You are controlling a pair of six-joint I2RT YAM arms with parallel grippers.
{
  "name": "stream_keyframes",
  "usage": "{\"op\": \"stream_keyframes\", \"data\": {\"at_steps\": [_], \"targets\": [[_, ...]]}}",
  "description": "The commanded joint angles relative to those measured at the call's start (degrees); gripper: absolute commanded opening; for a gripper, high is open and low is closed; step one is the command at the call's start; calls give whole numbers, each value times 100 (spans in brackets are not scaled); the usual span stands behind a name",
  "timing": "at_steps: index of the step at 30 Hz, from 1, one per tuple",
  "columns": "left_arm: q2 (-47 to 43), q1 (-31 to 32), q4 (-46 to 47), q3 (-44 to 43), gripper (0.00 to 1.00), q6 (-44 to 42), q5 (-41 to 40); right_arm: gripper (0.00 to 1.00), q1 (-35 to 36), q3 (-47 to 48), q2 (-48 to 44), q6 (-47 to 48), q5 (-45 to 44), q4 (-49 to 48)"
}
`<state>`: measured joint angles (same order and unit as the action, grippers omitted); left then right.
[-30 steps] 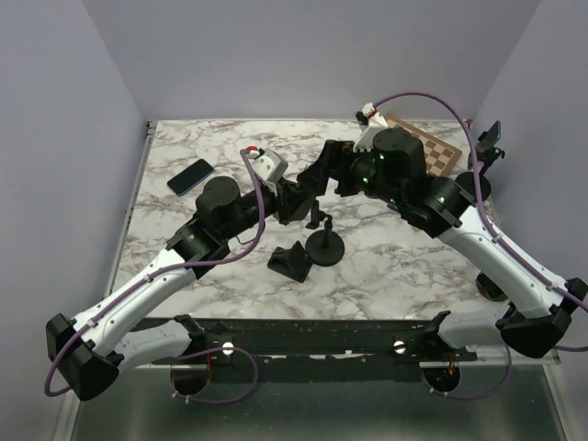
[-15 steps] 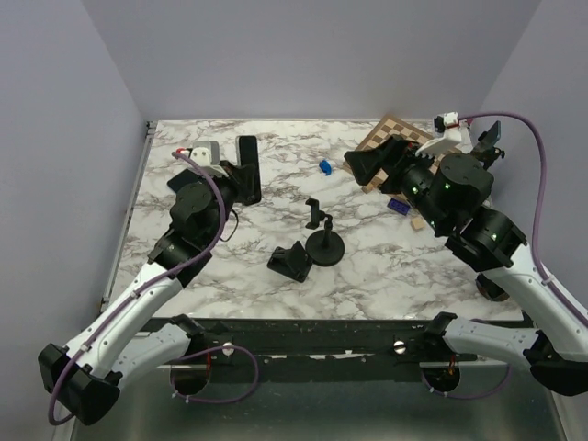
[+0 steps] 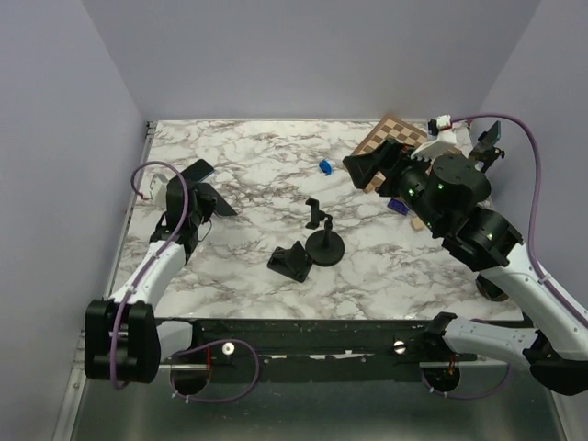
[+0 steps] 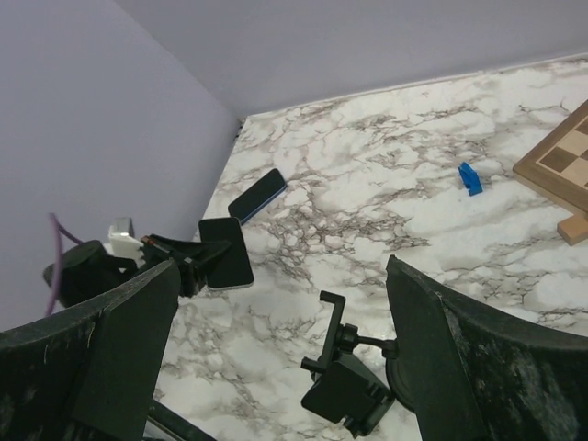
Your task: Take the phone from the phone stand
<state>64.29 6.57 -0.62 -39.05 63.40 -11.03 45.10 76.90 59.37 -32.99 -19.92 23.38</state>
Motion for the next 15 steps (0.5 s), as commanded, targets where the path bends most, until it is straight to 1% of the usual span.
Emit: {"op": "stream_keyframes", "data": {"at_steps": [1, 2, 3, 5, 8, 13, 14, 15], "targets": [[937, -604, 1929, 586, 0, 1457, 1788, 100, 9, -85, -196, 56, -207, 150], [1235, -848, 2348, 631, 0, 1451, 2093, 100, 12, -101, -207, 56, -209, 145], [1470, -957, 2647, 600, 0, 1400, 2290, 100, 13, -112, -223, 57, -212, 141], [1868, -1048, 2776, 454, 0, 1274, 2485, 100, 8, -110, -217, 67, -194, 149], [2355, -1107, 2533, 187, 0, 1096, 2641, 100, 14, -73, -240, 87, -220, 201], [2947, -1262, 2409, -175, 0, 991, 2930, 100, 12, -115, -412, 108, -281, 245], [3039, -1281, 2300, -290, 1, 931, 2989, 100, 10, -137, -454, 106, -318, 253], [3137, -1304, 2207, -418, 5, 851, 3049, 100, 8, -147, -489, 104, -357, 271]]}}
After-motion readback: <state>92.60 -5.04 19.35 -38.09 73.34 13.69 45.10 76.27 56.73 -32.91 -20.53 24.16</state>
